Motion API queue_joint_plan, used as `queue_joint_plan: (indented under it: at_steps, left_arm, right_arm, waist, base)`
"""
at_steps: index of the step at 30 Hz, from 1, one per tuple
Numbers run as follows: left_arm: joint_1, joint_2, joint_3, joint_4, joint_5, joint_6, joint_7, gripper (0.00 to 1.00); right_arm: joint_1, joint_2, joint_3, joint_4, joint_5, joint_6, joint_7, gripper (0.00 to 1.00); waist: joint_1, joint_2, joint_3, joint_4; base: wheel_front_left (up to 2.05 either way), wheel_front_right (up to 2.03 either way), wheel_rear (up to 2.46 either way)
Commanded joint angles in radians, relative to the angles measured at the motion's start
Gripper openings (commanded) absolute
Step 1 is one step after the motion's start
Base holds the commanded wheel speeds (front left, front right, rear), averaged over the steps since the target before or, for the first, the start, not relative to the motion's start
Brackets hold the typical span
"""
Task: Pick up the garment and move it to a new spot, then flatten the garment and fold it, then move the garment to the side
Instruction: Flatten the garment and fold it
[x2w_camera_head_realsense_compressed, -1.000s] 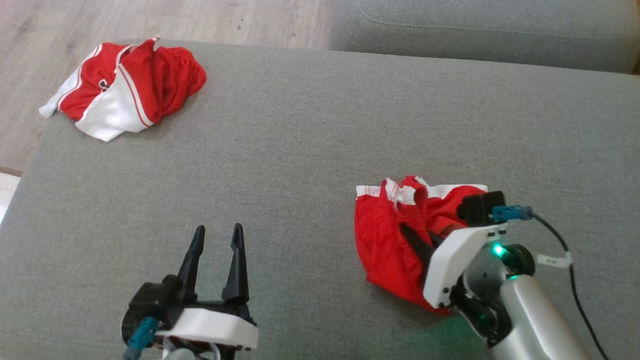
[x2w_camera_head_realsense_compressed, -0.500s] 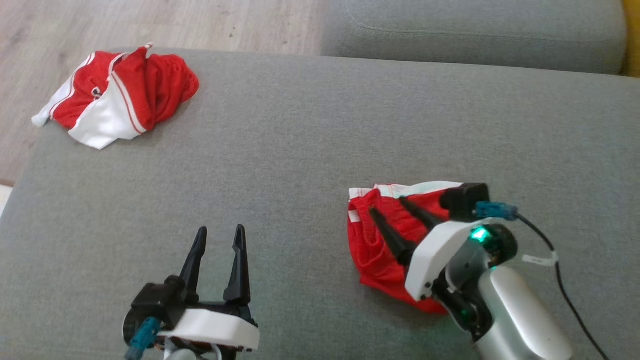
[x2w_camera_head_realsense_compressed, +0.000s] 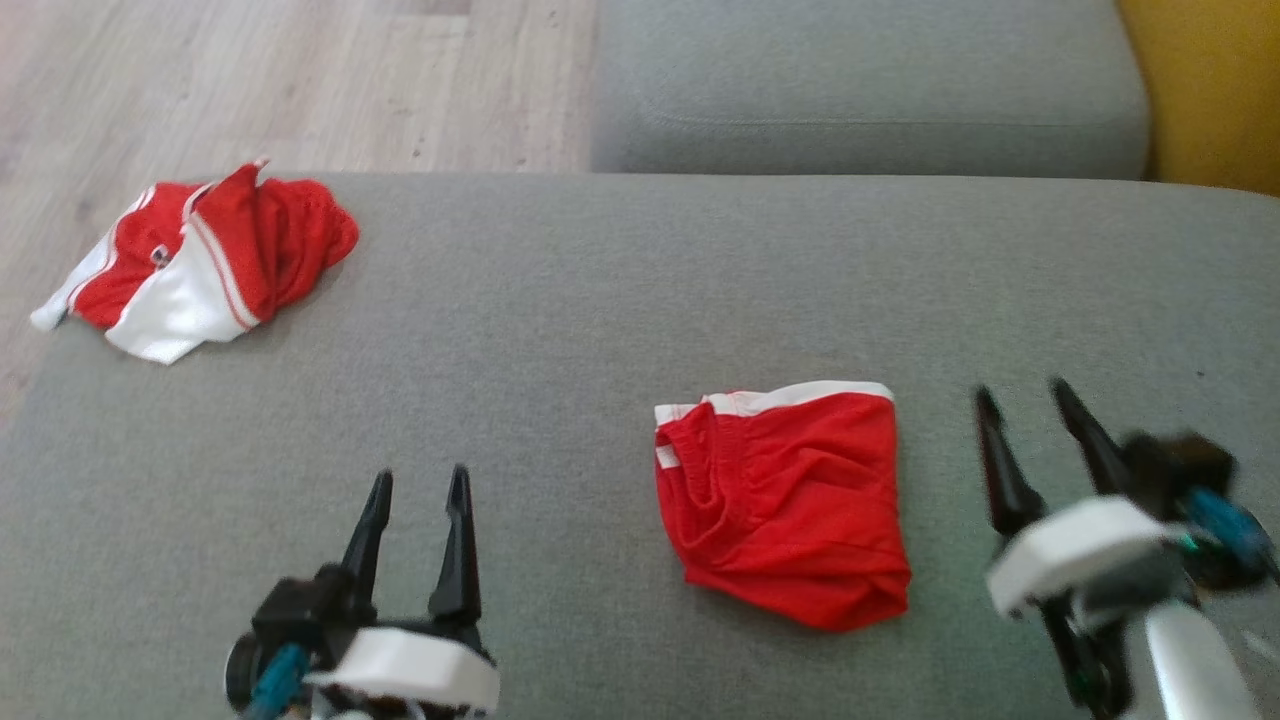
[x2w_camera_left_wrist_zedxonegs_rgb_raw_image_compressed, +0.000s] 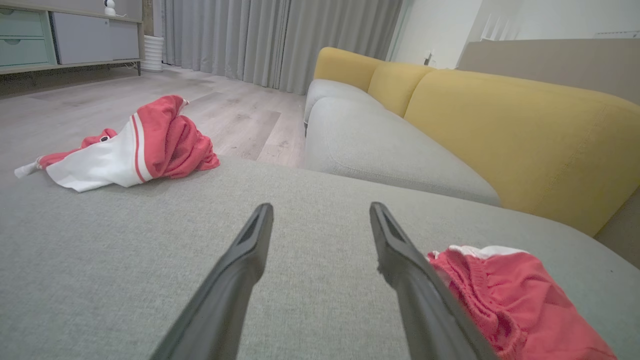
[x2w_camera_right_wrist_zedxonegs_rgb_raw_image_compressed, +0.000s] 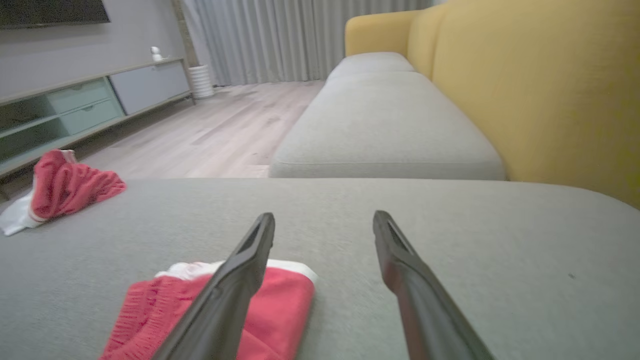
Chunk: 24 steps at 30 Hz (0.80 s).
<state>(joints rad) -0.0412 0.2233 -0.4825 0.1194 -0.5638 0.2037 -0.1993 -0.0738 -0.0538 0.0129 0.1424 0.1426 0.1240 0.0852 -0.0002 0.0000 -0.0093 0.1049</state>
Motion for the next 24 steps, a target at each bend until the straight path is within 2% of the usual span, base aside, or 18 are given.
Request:
queue_joint_plan:
  at_steps: [1,7,24]
  left_arm:
    - [-0.013,0.02,0.041,-0.021,-0.003,0.008,-0.012,1.0]
    - [0.029,0.039,0.047,-0.008,0.001,0.021,-0.019,1.0]
    - [0.046,0.045,0.042,0.006,-0.004,0.031,-0.022,1.0]
  right_arm:
    - [-0.003,0.004,-0.001,-0.057,-0.014,0.007,-0.019,1.0]
    - [0.103,0.004,-0.052,-0.12,-0.051,0.007,-0.053,1.0]
    - [0.167,0.004,-0.009,-0.114,-0.014,0.007,-0.084,1.0]
  waist:
    - [0.0002,0.0,-0.009,-0.008]
    - [0.0002,0.0,-0.018,-0.017]
    - [0.0002,0.0,-0.016,-0.018]
  base:
    - [0.0,0.0,0.0]
    - [0.0,0.0,0.0]
    - [0.0,0.0,0.0]
